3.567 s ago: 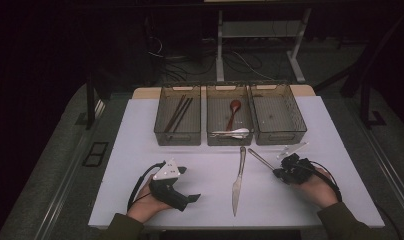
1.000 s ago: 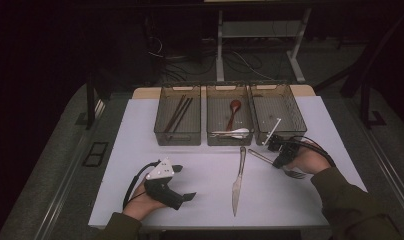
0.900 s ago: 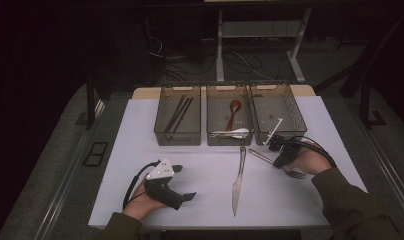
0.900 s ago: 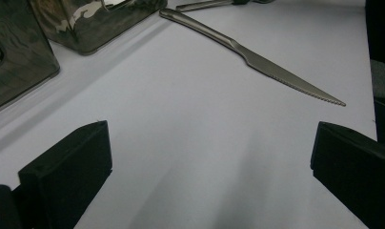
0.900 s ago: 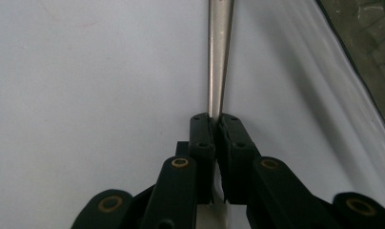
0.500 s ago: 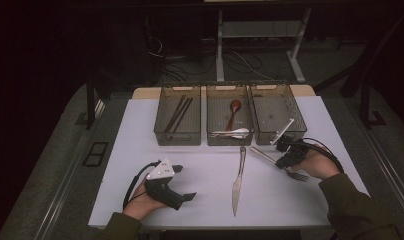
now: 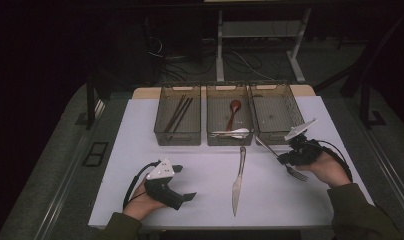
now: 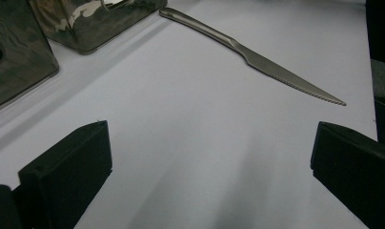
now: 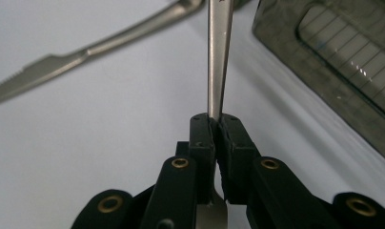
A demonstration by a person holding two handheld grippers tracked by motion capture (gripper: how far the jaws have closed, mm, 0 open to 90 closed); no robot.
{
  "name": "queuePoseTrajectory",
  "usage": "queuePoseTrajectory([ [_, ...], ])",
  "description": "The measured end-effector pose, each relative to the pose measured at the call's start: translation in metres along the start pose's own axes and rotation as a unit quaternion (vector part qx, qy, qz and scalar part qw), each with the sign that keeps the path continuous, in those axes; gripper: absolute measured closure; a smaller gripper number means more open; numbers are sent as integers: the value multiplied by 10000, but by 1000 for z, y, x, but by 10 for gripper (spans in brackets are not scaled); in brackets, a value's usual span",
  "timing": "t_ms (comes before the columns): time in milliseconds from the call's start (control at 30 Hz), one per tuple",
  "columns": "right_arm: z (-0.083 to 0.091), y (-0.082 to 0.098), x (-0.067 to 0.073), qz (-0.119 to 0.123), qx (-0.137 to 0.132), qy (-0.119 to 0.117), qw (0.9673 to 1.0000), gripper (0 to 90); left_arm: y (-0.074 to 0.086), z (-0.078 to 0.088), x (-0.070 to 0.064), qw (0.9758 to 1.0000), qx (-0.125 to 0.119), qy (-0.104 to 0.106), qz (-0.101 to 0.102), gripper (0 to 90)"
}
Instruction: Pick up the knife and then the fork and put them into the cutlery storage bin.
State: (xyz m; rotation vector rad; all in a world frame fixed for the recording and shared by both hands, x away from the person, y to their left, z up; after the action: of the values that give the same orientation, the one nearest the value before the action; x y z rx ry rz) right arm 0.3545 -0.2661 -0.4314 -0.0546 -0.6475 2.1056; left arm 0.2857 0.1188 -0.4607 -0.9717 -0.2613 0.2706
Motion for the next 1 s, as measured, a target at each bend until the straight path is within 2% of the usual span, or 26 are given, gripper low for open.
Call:
queuePoseTrajectory([
  [100, 4, 2, -3, -119, -360, -109, 9992, 839, 0, 0, 0, 10000, -5, 4, 5, 0],
  [167, 6, 2, -5, -159, -502, -110, 9985, 839, 0, 0, 0, 10000, -3, 6, -1, 0],
  [300, 13, 1, -8, -221, -901, -143, 9956, 839, 0, 0, 0, 10000, -4, 9, 0, 0],
  [433, 22, -4, -12, -237, -1402, -166, 9897, 839, 0, 0, 0, 10000, 15, 23, -12, 0],
  [567, 30, -9, -16, -394, -1811, -276, 9823, 839, 0, -1, 0, 10000, 16, 22, 2, 0],
  [733, 34, -13, -24, -561, -2091, -295, 9758, 839, 0, -1, 0, 10000, 21, 24, 1, 0],
  [867, 37, -19, -30, -644, -2189, -258, 9733, 839, 0, -1, 0, 10000, 23, 25, -2, 0],
  [900, 38, -22, -32, -659, -2253, -227, 9718, 839, 0, -1, 0, 10000, 21, 21, 2, 0],
  [1000, 40, -30, -35, -679, -2308, -170, 9705, 839, 0, -1, 0, 10000, 18, 19, 1, 0],
])
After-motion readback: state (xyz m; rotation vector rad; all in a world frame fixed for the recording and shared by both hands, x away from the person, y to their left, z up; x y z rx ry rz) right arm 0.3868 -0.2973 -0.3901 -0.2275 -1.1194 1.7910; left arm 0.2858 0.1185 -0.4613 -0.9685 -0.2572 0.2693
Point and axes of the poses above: each handheld gripper's, and its own axes: z roughly backward along the jaws, y roughly out of its underside, x roughly to its left, the point moved 4 cm from there along -z, roughly forward along the jaws, and after that the axes turned 13 degrees about -z, right-handed, at the moved point
